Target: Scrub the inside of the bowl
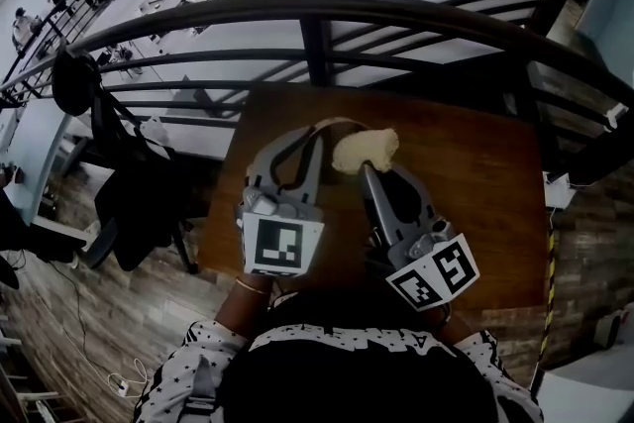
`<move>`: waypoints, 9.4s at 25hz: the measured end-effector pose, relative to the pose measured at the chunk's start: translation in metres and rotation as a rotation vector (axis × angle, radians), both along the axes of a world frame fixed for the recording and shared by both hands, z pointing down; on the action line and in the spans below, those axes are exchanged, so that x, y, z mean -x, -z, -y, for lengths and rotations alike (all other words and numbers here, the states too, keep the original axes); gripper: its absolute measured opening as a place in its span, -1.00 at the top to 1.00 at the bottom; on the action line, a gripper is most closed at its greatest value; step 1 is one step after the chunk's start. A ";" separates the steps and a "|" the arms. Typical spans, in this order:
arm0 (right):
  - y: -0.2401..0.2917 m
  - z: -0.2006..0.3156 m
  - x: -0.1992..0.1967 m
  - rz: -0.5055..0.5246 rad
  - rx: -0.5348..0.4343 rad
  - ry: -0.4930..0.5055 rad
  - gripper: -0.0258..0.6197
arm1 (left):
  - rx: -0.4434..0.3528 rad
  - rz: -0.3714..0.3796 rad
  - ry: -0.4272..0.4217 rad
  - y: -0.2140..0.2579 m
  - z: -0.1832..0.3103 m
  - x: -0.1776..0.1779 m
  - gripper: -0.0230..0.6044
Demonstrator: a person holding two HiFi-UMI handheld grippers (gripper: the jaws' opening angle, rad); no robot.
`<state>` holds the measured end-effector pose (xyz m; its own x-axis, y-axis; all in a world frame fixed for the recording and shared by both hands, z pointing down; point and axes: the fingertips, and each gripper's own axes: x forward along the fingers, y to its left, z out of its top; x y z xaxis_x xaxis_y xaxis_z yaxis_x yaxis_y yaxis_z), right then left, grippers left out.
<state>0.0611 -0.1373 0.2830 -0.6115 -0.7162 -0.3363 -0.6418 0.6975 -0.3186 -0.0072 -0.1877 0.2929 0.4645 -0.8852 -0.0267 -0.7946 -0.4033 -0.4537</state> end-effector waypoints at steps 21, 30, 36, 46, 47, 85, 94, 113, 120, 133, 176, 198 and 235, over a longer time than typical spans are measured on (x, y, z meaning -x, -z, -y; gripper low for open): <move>0.048 -0.006 0.014 -0.519 -0.466 0.207 0.78 | 0.108 -0.070 -0.259 0.060 -0.041 0.026 0.86; 0.048 -0.020 0.019 -0.516 -0.483 0.259 0.78 | 0.115 -0.129 -0.283 0.072 -0.050 0.027 0.86; 0.045 -0.026 0.020 -0.479 -0.450 0.262 0.78 | 0.142 -0.168 -0.265 0.071 -0.052 0.031 0.86; 0.050 -0.026 0.034 -0.433 -0.401 0.242 0.78 | 0.155 -0.209 -0.229 0.079 -0.043 0.049 0.86; 0.051 -0.025 0.036 -0.425 -0.392 0.238 0.78 | 0.156 -0.213 -0.226 0.081 -0.041 0.051 0.86; 0.045 -0.007 0.119 -0.354 -0.330 0.213 0.78 | 0.106 -0.565 -0.289 0.122 0.023 0.103 0.86; 0.037 -0.008 0.133 -0.363 -0.322 0.250 0.78 | 0.094 -0.582 -0.282 0.123 0.021 0.100 0.86; 0.028 -0.010 0.140 -0.373 -0.301 0.292 0.78 | 0.059 -0.531 -0.289 0.122 0.006 0.072 0.86; 0.025 -0.007 0.142 -0.371 -0.277 0.289 0.78 | 0.080 -0.511 -0.336 0.116 -0.004 0.050 0.86; 0.006 0.011 0.134 -0.349 -0.195 0.282 0.78 | 0.044 -0.464 -0.334 0.119 -0.005 0.053 0.86; 0.070 0.012 0.091 -0.807 -0.566 0.581 0.79 | 0.235 -0.260 -0.613 0.067 -0.030 0.058 0.86; 0.063 0.010 0.085 -0.778 -0.547 0.569 0.79 | 0.229 -0.318 -0.497 0.075 -0.009 0.084 0.86; 0.033 -0.011 0.112 -0.665 -0.493 0.676 0.79 | 0.204 -0.451 -0.295 0.086 0.020 0.123 0.85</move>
